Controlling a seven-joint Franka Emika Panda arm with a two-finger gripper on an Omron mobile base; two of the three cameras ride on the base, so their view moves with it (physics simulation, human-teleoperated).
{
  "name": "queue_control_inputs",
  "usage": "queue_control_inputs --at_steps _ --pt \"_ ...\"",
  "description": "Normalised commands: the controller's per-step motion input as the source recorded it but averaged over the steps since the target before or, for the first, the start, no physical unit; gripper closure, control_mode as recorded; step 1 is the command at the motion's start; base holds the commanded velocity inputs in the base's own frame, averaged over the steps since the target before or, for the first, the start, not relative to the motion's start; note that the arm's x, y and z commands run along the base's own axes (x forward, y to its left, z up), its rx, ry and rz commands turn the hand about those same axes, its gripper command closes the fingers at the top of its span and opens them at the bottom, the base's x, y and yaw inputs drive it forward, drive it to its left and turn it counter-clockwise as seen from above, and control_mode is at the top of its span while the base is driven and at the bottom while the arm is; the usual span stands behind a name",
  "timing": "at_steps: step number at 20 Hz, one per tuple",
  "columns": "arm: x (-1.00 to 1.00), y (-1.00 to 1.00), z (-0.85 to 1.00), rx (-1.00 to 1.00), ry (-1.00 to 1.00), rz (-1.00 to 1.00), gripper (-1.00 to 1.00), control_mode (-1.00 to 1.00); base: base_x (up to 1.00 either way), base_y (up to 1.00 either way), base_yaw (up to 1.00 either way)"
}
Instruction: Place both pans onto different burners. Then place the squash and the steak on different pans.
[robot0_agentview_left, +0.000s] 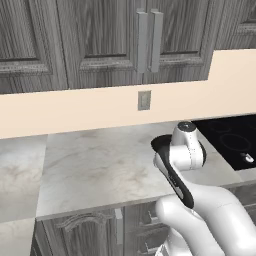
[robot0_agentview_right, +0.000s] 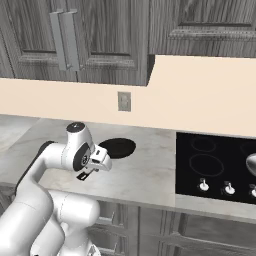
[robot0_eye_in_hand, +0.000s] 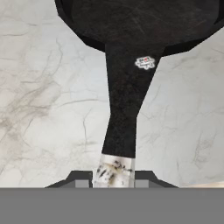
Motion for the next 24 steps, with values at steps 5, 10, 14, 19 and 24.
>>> queue_control_inputs --at_steps 5,10,14,19,24 --pt "-0.40 0.00 0.09 0.00 0.00 0.00 1.00 -1.00 0.00 0.00 0.00" --pt "0.00 0.00 0.00 0.00 0.00 0.00 1.00 1.00 -0.33 -0.14 0.00" --pt "0.00 0.00 0.00 0.00 0.00 0.00 1.00 1.00 -0.38 -0.37 0.00" --pt "0.00 0.00 0.00 0.00 0.00 0.00 1.00 1.00 -0.20 -0.45 0.00" --pt "0.00 0.00 0.00 0.00 0.00 0.00 1.00 1.00 -0.08 -0.55 0.00"
